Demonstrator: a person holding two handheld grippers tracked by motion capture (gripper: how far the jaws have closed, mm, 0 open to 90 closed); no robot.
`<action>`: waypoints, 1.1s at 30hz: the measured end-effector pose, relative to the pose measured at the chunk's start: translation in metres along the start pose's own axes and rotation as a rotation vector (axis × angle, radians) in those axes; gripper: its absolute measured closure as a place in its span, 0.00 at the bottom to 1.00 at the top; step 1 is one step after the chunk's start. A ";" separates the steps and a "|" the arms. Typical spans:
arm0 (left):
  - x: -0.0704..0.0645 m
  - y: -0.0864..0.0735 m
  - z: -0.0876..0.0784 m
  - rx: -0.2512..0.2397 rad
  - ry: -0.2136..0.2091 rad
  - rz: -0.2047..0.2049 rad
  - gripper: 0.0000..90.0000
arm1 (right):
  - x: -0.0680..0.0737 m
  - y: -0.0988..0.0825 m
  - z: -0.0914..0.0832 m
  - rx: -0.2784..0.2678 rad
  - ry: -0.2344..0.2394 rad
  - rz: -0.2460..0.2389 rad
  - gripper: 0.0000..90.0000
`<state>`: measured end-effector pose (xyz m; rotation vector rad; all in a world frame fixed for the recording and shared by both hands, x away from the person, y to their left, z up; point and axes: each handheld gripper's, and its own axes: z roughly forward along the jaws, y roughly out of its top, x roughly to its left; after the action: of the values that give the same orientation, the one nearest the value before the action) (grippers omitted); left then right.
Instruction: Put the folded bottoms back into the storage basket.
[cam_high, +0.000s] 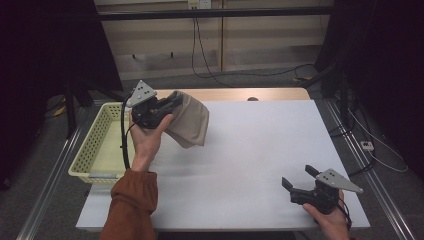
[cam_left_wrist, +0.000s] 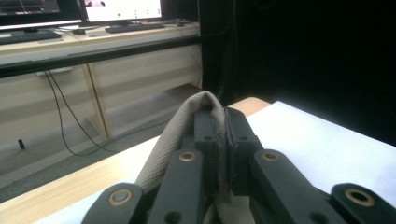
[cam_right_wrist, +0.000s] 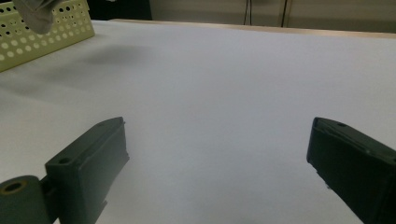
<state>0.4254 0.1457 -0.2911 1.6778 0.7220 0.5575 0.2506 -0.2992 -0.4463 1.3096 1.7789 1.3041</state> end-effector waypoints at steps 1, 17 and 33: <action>0.001 0.000 -0.002 -0.008 0.004 0.000 0.95 | 0.000 0.000 0.000 -0.001 0.000 0.001 0.05; 0.011 0.007 -0.033 -0.054 0.038 -0.009 0.95 | 0.000 0.000 0.000 -0.001 0.001 0.003 0.05; 0.015 0.013 -0.057 -0.076 0.074 -0.008 0.95 | 0.000 0.000 0.000 -0.007 0.007 0.002 0.05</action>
<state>0.3984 0.1935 -0.2661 1.5903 0.7514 0.6364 0.2503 -0.2989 -0.4457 1.3049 1.7772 1.3168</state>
